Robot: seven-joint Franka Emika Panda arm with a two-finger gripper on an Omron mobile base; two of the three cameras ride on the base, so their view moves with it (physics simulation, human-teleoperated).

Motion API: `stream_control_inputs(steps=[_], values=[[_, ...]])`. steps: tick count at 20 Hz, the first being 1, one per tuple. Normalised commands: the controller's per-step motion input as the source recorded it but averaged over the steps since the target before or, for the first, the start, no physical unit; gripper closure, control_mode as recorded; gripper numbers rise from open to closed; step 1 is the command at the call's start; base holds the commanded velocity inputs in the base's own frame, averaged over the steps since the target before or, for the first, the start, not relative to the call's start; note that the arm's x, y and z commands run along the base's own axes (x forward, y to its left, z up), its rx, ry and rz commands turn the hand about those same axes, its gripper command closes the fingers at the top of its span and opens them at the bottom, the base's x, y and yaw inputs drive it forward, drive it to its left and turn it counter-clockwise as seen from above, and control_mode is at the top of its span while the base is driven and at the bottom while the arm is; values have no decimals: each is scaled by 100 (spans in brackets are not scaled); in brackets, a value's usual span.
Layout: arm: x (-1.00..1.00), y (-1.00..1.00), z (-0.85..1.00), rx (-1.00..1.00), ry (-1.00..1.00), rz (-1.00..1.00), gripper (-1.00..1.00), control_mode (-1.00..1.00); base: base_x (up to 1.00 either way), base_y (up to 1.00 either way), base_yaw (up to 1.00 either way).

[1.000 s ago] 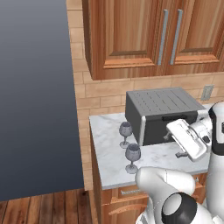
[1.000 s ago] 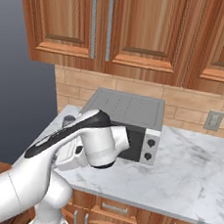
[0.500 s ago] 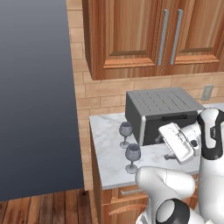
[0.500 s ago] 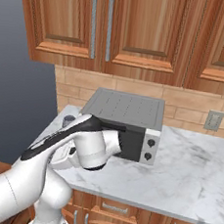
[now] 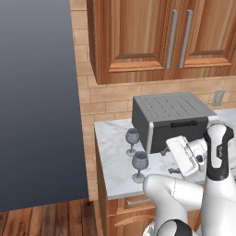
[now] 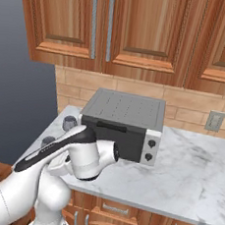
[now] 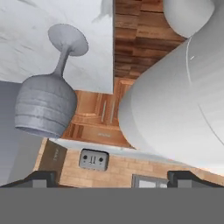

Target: Retrieve the wine glasses from the counter and place one next to each plate.

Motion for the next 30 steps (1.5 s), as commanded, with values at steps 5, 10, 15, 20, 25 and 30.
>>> stream_control_inputs(steps=[5, 10, 15, 20, 25, 30], values=[[5, 4, -25, 0, 0, -7, -100, -100, 0, 0, 0], [0, 2, -13, 0, 0, 0, -100, -100, 0, 0, 0], [6, 5, -19, 1, 0, 0, -100, -100, 0, 0, 0], [32, 2, -16, 3, 0, 0, -100, -100, 0, 0, 0], [33, -5, -5, 5, 0, 4, -100, -100, 0, 0, 0], [33, -3, -9, 2, 0, 4, -100, -100, 0, 0, 0]])
